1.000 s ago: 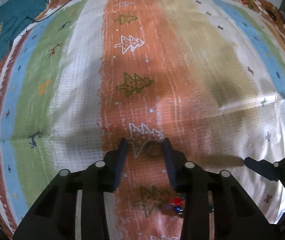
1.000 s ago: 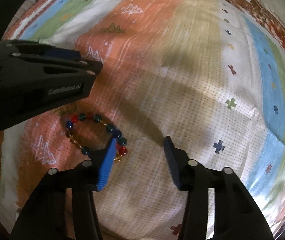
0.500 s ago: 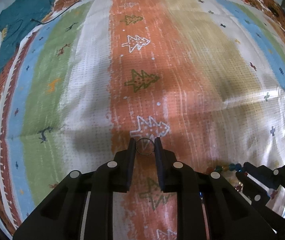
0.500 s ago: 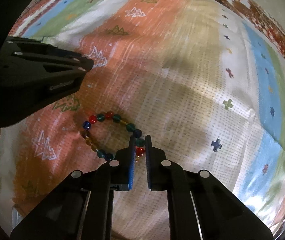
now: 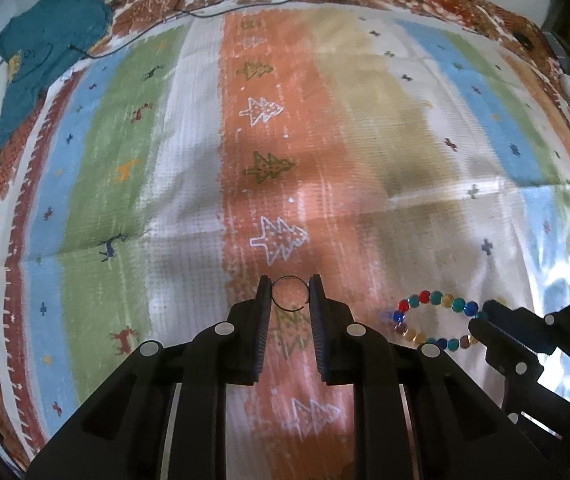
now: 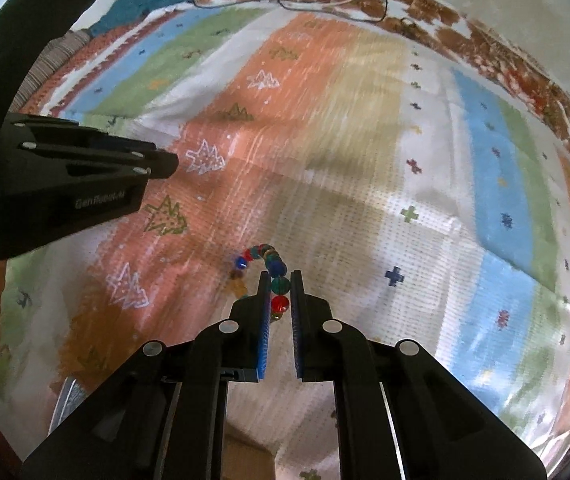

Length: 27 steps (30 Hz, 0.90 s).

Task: Organize jewelry
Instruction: 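Carry the silver ring with the left tool while the right tool carries the multicolour bracelet to the tin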

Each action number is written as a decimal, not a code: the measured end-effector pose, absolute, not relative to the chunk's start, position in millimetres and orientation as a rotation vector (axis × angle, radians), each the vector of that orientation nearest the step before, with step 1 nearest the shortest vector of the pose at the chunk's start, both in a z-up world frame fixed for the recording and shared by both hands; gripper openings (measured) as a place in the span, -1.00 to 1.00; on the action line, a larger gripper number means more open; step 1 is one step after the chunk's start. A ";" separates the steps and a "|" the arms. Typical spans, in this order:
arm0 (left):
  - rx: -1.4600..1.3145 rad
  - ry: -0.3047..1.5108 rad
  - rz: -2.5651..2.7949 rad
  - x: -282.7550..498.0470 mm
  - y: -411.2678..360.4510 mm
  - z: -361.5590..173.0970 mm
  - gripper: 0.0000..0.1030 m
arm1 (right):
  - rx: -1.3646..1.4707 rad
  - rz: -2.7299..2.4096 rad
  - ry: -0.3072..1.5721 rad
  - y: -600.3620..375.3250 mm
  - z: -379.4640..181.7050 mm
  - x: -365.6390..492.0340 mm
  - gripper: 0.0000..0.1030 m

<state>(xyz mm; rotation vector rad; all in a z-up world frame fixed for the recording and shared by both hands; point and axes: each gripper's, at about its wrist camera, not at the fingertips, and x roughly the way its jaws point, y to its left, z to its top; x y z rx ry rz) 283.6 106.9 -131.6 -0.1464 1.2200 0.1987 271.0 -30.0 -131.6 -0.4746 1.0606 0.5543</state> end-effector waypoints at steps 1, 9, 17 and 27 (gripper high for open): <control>-0.140 1.214 0.196 281.8 104.6 -128.2 -0.64 | -0.477 0.550 1.052 -31.0 -128.6 268.6 -0.80; -0.122 1.169 0.162 260.5 83.5 -106.1 -0.64 | -0.468 0.545 0.975 -34.5 -110.2 253.5 -0.79; -0.131 1.113 0.116 234.3 67.5 -83.6 -0.64 | -0.408 0.543 0.898 -45.9 -87.7 238.0 -0.79; -0.131 1.061 0.075 202.1 45.5 -62.2 -0.64 | -0.355 0.547 0.844 -61.7 -65.7 210.8 -0.79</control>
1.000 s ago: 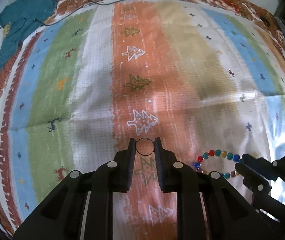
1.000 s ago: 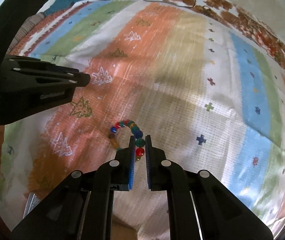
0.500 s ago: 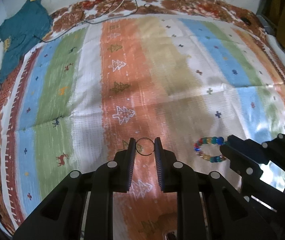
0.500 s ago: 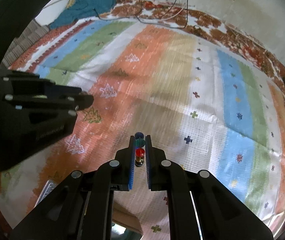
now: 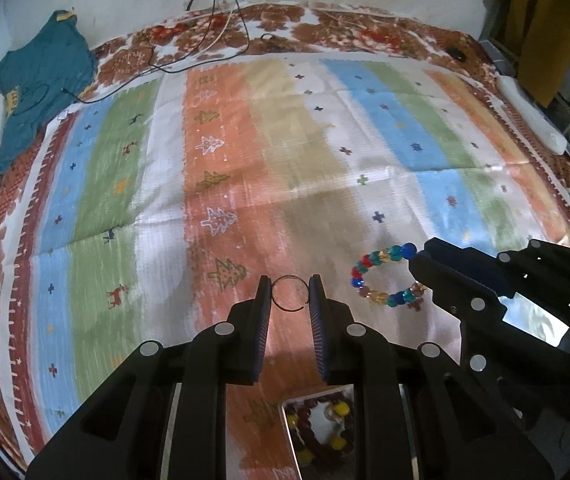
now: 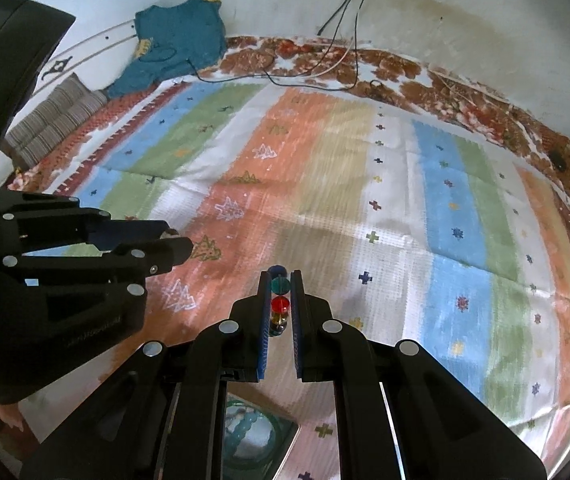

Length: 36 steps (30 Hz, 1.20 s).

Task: Organize jewelry
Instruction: 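Carry the silver ring with the left tool while the right tool carries the multicolour bracelet to the tin, then open the left tool over the tin while the right tool releases the multicolour bracelet into it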

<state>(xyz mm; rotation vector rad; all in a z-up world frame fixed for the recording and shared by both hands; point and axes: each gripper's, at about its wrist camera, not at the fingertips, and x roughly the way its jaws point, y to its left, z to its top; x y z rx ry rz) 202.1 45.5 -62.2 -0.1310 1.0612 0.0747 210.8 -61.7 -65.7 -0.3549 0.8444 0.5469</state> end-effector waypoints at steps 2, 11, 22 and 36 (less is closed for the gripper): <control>-0.134 1.055 0.070 196.6 43.5 -59.5 -0.64 | -0.354 0.545 0.837 -64.2 -63.7 204.6 -0.79; -0.146 1.017 0.044 167.1 33.2 -46.2 -0.64 | -0.333 0.544 0.824 -79.7 -55.9 184.2 -0.80; -0.148 0.983 0.006 131.6 17.2 -36.7 -0.64 | -0.318 0.566 0.828 -93.6 -52.4 156.9 -0.80; -0.163 0.993 0.029 100.7 16.9 -40.4 -0.36 | -0.297 0.535 0.859 -116.1 -55.9 135.7 -0.32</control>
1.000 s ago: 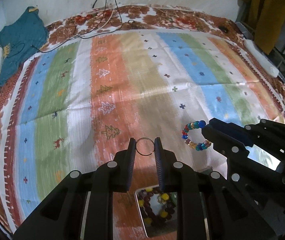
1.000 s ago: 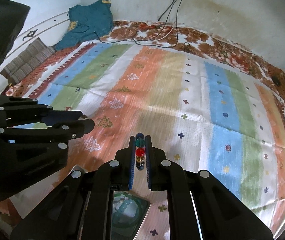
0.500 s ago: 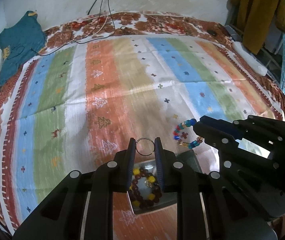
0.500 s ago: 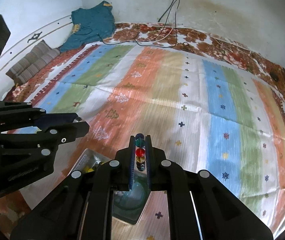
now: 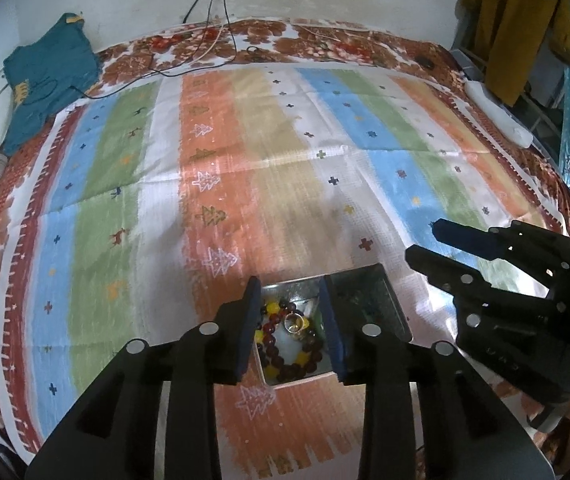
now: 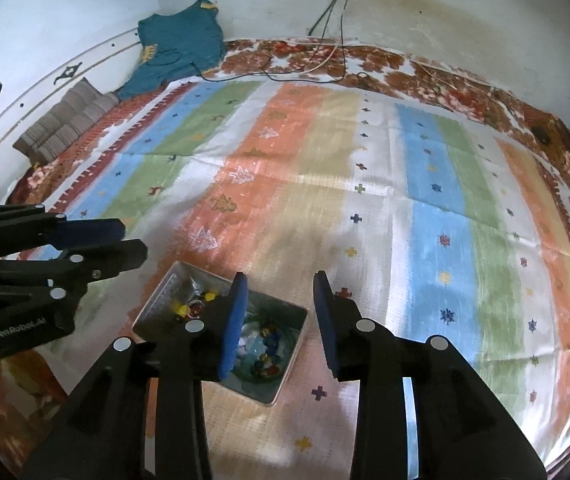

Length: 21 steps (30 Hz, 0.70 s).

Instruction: Organize jewelry

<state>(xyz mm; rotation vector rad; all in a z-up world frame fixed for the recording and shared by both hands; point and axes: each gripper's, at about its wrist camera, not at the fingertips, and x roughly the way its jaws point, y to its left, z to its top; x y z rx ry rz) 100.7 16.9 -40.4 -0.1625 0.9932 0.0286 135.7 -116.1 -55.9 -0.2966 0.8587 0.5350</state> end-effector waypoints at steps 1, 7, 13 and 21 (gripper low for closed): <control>-0.164 0.991 0.029 98.7 17.4 -40.1 -0.33 | -0.293 0.531 0.861 -118.4 -56.1 134.5 -0.28; -0.164 0.981 0.021 82.3 16.4 -38.6 -0.10 | -0.288 0.528 0.872 -130.3 -55.3 124.4 -0.14; -0.153 0.982 0.014 67.3 13.8 -37.9 0.13 | -0.287 0.520 0.863 -139.9 -51.7 112.4 0.04; -0.141 0.960 0.015 50.8 10.0 -32.8 0.59 | -0.296 0.553 0.851 -147.5 -50.0 95.0 0.27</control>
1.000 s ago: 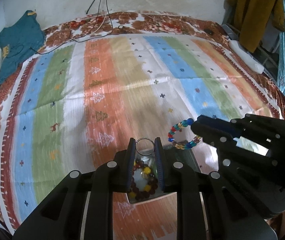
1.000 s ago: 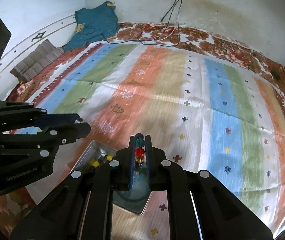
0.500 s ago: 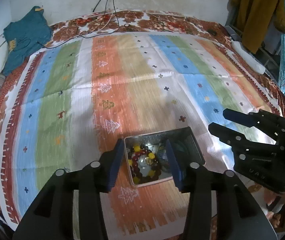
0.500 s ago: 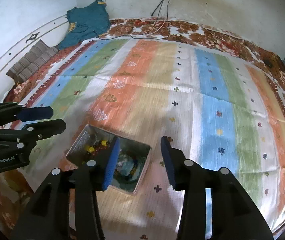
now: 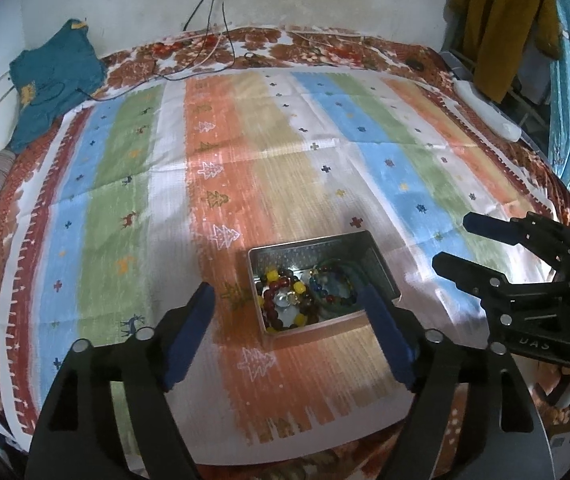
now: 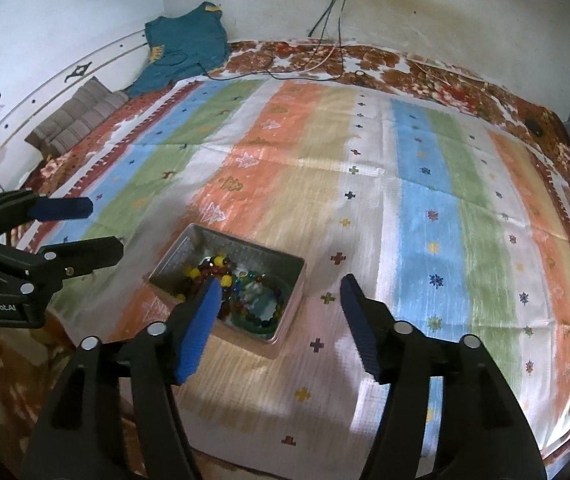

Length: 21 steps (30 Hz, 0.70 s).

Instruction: Organize jewelry

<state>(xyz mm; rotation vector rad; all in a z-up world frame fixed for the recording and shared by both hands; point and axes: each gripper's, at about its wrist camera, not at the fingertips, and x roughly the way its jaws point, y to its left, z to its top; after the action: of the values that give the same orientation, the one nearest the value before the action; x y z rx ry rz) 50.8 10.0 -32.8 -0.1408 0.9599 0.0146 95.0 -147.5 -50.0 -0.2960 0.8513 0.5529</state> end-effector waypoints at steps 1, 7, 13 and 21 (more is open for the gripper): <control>-0.134 0.953 0.011 47.5 7.9 -31.6 0.64 | -0.298 0.556 0.848 -148.7 -49.6 92.6 0.32; -0.091 0.925 0.036 34.7 -1.4 -28.4 0.89 | -0.309 0.560 0.807 -155.3 -44.1 78.2 0.59; -0.074 0.890 0.044 27.3 -4.8 -25.0 0.89 | -0.306 0.576 0.783 -159.1 -40.3 67.3 0.77; -0.059 0.838 0.024 18.1 -13.1 -20.3 0.89 | -0.281 0.583 0.758 -165.8 -36.4 55.4 0.80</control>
<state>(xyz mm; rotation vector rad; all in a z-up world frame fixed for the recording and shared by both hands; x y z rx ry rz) 18.1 -13.1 -20.3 -0.0594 0.8379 0.0242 55.4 -165.8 -36.4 -0.2808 0.7581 0.5834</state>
